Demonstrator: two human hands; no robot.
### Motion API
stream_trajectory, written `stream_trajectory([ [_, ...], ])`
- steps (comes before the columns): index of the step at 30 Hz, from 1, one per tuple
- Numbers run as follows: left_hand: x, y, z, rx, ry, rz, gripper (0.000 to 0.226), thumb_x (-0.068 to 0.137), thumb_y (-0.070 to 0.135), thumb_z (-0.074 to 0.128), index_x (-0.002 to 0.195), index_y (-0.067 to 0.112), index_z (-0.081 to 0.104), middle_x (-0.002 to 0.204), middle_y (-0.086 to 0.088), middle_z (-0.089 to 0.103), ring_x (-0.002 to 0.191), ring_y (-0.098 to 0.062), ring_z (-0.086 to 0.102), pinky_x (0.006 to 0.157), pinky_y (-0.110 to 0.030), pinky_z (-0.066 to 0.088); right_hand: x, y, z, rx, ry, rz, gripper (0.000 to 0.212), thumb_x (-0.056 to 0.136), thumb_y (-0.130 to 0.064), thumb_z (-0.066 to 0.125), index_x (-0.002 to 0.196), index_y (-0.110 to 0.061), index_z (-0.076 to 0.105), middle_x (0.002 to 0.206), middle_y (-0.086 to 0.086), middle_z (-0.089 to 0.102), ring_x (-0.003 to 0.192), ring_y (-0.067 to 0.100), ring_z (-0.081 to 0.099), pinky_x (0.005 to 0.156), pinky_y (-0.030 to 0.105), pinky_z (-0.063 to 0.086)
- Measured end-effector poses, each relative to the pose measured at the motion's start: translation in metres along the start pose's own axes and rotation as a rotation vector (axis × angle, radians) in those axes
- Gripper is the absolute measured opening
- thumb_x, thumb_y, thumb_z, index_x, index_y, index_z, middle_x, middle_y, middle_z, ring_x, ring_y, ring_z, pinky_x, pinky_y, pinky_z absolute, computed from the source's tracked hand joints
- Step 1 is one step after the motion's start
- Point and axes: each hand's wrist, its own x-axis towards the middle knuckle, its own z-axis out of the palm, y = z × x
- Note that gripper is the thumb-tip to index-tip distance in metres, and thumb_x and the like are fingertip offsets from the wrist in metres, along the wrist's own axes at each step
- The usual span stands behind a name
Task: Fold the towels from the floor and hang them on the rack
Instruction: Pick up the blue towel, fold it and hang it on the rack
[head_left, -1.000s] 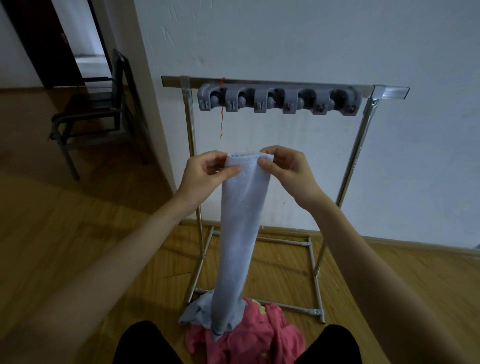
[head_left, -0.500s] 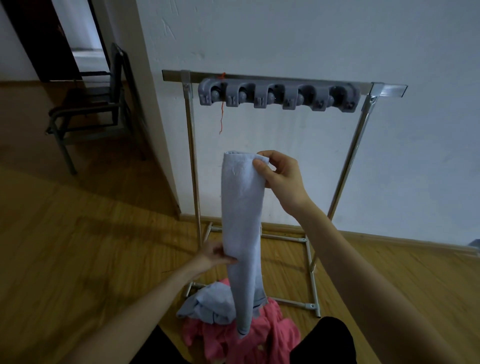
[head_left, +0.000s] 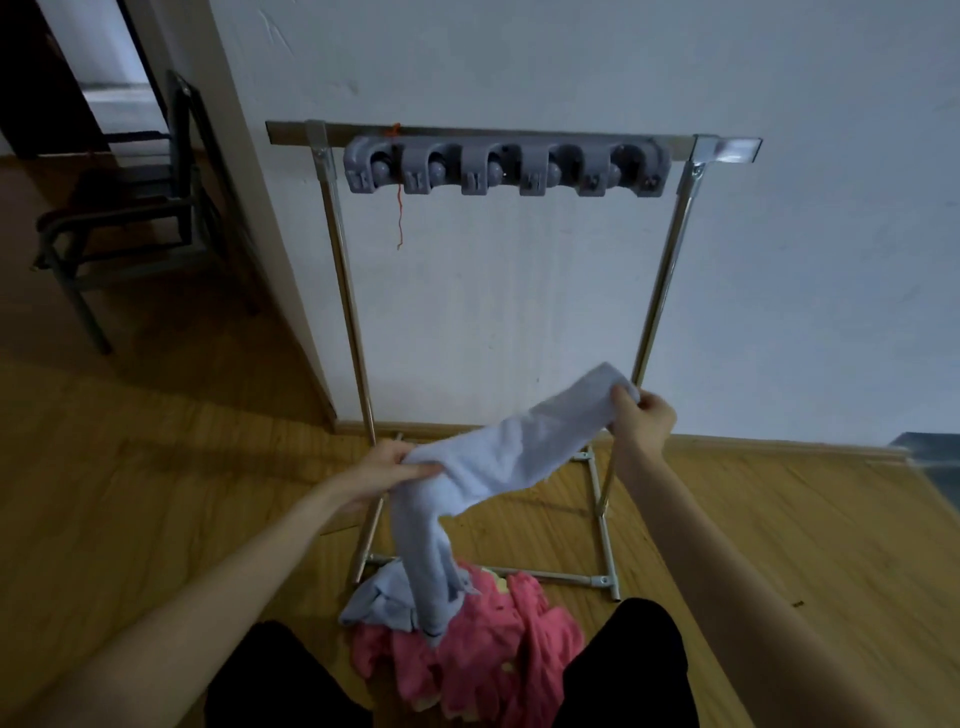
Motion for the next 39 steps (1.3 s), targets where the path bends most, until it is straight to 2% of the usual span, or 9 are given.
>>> stream_trajectory([
  [3, -0.001, 0.030, -0.016, 0.091, 0.035, 0.090, 0.036, 0.085, 0.029, 0.069, 0.062, 0.013, 0.047, 0.054, 0.001, 0.034, 0.047, -0.006, 0.033, 0.045, -0.019, 0.022, -0.007, 0.048, -0.013, -0.156, -0.115, 0.100, 0.012, 0.081, -0.002, 0.056, 0.070, 0.004, 0.056, 0.068, 0.010, 0.043, 0.069, 0.020, 0.041, 0.061, 0.033, 0.036],
  [9, -0.017, 0.095, -0.027, 0.225, -0.129, 0.214, 0.028, 0.088, 0.020, 0.066, 0.061, 0.015, 0.057, 0.048, 0.013, 0.052, 0.049, 0.003, 0.048, 0.049, -0.013, 0.036, -0.044, 0.088, -0.024, -0.589, -0.610, 0.323, 0.015, 0.077, 0.001, 0.070, 0.088, 0.003, 0.060, 0.065, 0.008, 0.051, 0.056, 0.015, 0.051, 0.041, 0.018, 0.046],
  [11, -0.023, 0.112, -0.027, 0.286, -0.178, 0.236, 0.024, 0.088, 0.021, 0.066, 0.064, 0.021, 0.060, 0.050, 0.016, 0.056, 0.051, 0.004, 0.053, 0.051, -0.011, 0.039, -0.051, 0.083, -0.025, -0.835, -0.802, 0.267, 0.030, 0.079, -0.007, 0.072, 0.104, 0.006, 0.061, 0.074, 0.009, 0.056, 0.060, 0.014, 0.052, 0.048, 0.021, 0.045],
  [13, -0.027, 0.125, -0.026, 0.317, -0.237, 0.252, 0.024, 0.088, 0.021, 0.065, 0.064, 0.021, 0.061, 0.052, 0.014, 0.056, 0.052, 0.002, 0.053, 0.050, -0.012, 0.039, -0.054, 0.073, -0.023, -1.040, -0.961, 0.121, 0.052, 0.081, -0.016, 0.074, 0.125, 0.000, 0.052, 0.106, 0.012, 0.058, 0.088, 0.018, 0.057, 0.069, 0.025, 0.046],
  [16, -0.030, 0.137, -0.022, 0.345, -0.299, 0.270, 0.024, 0.088, 0.019, 0.064, 0.064, 0.020, 0.063, 0.052, 0.012, 0.057, 0.051, 0.001, 0.052, 0.049, -0.012, 0.038, -0.053, 0.048, -0.018, -0.822, -1.069, -0.073, 0.078, 0.071, -0.019, 0.083, 0.136, -0.012, 0.040, 0.130, 0.008, 0.050, 0.122, 0.022, 0.049, 0.095, 0.033, 0.046],
  [21, -0.027, 0.150, -0.013, 0.376, -0.351, 0.296, 0.019, 0.083, 0.032, 0.065, 0.078, 0.014, 0.070, 0.066, 0.008, 0.065, 0.064, -0.006, 0.061, 0.056, -0.016, 0.046, -0.054, -0.010, -0.013, -0.177, -1.244, -0.048, 0.085, 0.060, -0.014, 0.087, 0.134, -0.014, 0.047, 0.131, 0.007, 0.058, 0.125, 0.018, 0.053, 0.101, 0.036, 0.047],
  [29, -0.012, 0.158, -0.002, 0.346, -0.373, 0.379, 0.039, 0.079, 0.042, 0.068, 0.084, 0.003, 0.071, 0.075, -0.020, 0.065, 0.069, -0.021, 0.060, 0.060, -0.027, 0.046, -0.049, -0.044, -0.007, -0.205, -1.302, -0.057, 0.051, 0.067, -0.022, 0.082, 0.111, -0.003, 0.065, 0.109, 0.016, 0.068, 0.108, 0.028, 0.063, 0.096, 0.044, 0.049],
  [33, -0.004, 0.157, 0.002, 0.358, -0.342, 0.361, 0.045, 0.078, 0.045, 0.071, 0.087, 0.000, 0.070, 0.072, -0.009, 0.065, 0.067, -0.016, 0.060, 0.059, -0.025, 0.046, -0.049, -0.046, -0.011, -0.233, -1.337, -0.045, 0.018, 0.080, -0.012, 0.074, 0.096, -0.005, 0.071, 0.093, 0.010, 0.072, 0.091, 0.021, 0.066, 0.081, 0.032, 0.053],
  [39, 0.004, 0.147, -0.002, 0.389, -0.361, 0.315, 0.044, 0.076, 0.049, 0.072, 0.084, 0.006, 0.071, 0.065, 0.001, 0.058, 0.061, -0.011, 0.052, 0.055, -0.023, 0.036, -0.033, -0.057, -0.026, -0.236, -1.283, -0.090, 0.034, 0.084, -0.012, 0.067, 0.108, 0.010, 0.058, 0.096, 0.017, 0.064, 0.089, 0.023, 0.062, 0.075, 0.030, 0.051],
])
